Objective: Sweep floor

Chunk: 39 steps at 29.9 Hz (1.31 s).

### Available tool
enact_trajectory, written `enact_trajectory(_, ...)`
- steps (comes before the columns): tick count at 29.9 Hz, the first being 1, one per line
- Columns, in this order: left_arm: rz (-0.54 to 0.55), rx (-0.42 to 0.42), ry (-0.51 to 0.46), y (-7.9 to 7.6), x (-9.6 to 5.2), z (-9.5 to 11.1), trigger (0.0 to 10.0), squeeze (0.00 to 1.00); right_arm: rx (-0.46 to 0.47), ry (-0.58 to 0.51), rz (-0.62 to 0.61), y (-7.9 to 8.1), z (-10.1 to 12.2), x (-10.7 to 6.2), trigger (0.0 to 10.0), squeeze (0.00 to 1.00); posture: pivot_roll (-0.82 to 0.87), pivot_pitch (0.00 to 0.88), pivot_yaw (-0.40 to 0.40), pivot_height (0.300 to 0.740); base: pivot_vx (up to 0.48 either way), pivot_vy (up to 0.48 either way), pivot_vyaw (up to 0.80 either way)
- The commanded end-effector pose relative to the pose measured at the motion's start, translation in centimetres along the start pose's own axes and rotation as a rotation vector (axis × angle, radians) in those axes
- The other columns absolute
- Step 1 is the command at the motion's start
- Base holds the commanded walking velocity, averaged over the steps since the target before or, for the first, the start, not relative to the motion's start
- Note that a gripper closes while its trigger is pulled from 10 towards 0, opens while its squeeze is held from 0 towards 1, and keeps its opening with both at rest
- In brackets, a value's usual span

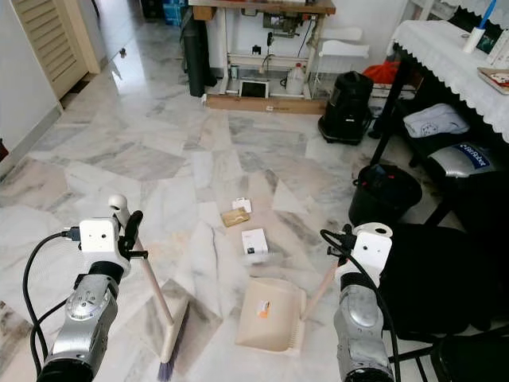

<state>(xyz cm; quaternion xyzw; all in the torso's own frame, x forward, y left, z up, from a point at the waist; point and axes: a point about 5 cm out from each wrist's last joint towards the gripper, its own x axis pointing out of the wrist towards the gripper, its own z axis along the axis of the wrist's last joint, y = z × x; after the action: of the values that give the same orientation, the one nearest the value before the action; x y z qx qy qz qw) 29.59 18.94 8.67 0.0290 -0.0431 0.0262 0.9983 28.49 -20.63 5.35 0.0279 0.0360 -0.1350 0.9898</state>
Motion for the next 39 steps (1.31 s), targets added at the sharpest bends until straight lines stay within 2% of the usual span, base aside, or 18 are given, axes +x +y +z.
enact_trajectory(1,-0.005,-0.001,-0.046,-0.04,0.34,0.80,10.0,0.00,0.022,-0.067,0.014,0.58,1.39,0.62,10.0,0.00,-0.05,0.000,-0.009,0.740,0.349,0.000,0.00)
enact_trajectory(20,-0.011,-0.009,-0.046,-0.23,0.43,0.76,10.0,0.00,0.024,-0.071,0.043,1.17,1.51,0.83,10.0,0.00,-0.05,0.000,-0.012,0.740,0.355,0.000,0.00)
enact_trajectory(31,-0.008,-0.011,-0.049,-0.23,0.54,0.83,10.0,0.00,0.022,-0.065,0.039,0.99,1.33,0.72,10.0,0.00,-0.05,0.000,-0.013,0.740,0.349,0.000,0.00)
enact_trajectory(39,-0.003,-0.014,-0.053,-0.19,0.65,0.91,10.0,0.00,0.024,-0.064,0.035,0.92,1.35,0.86,10.0,0.00,-0.04,0.000,-0.016,0.740,0.142,0.000,0.00)
